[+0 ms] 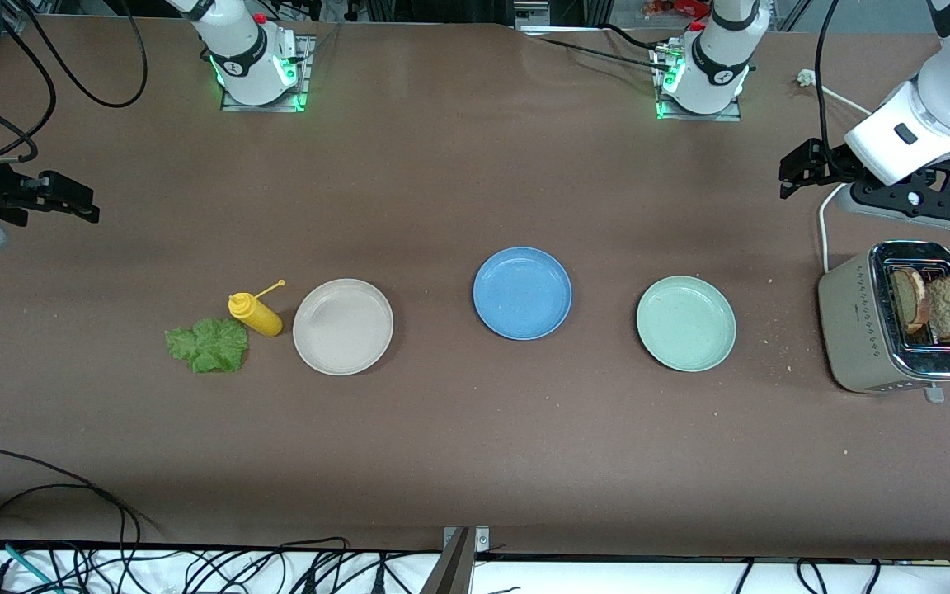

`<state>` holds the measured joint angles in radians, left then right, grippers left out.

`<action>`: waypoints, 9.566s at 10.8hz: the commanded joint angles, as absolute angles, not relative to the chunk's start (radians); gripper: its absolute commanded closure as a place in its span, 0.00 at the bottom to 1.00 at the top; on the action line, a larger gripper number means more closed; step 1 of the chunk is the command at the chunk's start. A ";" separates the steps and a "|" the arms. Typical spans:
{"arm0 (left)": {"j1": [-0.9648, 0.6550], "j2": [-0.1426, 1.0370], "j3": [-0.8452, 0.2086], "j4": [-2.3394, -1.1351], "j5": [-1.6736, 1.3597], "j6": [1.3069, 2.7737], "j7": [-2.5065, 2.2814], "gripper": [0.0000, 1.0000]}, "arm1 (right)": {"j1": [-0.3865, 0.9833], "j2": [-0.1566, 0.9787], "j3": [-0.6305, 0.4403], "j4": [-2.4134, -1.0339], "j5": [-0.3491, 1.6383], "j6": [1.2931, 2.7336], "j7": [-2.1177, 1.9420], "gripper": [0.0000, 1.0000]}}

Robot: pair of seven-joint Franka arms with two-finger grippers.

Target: Make sandwich in blue plate with both arms

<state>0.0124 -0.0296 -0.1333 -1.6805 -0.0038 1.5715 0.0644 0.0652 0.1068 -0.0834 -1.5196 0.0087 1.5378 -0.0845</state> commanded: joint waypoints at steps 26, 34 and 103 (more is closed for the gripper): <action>0.356 0.349 -0.124 -1.606 0.213 1.844 0.300 0.00 | 0.061 0.094 -0.118 -1.489 0.081 1.467 -0.101 0.00; 0.377 0.408 -0.129 -1.609 0.253 1.795 0.287 0.84 | 0.060 0.046 -0.160 -1.490 0.026 1.450 -0.169 0.00; 0.017 -0.017 -0.175 -1.644 -0.014 1.545 0.029 0.00 | 0.075 0.494 -0.084 -1.884 0.038 2.479 -0.268 1.00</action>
<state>0.0127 -0.0244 -0.1728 -1.6617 0.0075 1.5522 0.0335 0.0804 0.5965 -0.0950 -1.8580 0.0346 2.5702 -0.2484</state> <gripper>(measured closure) 0.000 0.916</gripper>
